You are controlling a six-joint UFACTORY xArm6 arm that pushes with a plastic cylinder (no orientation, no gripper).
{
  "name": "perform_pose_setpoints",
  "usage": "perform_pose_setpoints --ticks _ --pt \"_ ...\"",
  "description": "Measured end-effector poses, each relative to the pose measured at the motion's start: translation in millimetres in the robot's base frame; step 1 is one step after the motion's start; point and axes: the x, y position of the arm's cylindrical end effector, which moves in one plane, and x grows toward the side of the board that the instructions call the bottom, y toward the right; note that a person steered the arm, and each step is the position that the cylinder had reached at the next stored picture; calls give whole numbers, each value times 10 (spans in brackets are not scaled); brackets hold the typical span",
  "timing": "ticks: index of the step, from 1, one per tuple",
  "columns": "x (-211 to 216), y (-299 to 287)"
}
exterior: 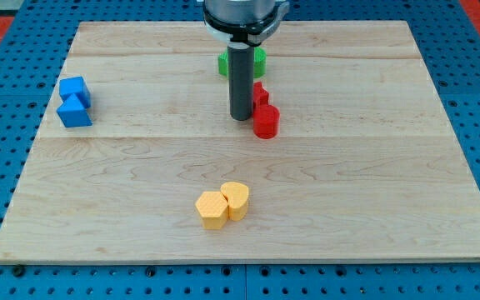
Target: Slide red circle along with red star towards center right
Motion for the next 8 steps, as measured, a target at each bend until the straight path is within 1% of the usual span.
perform_pose_setpoints --ticks 1,2,3,4,5,6,7,8 --pt "47 -108" --pt "245 161" --pt "164 858" --pt "28 1713" --pt "-16 1718" --pt "207 445" --pt "-22 -699" --pt "-260 -252"
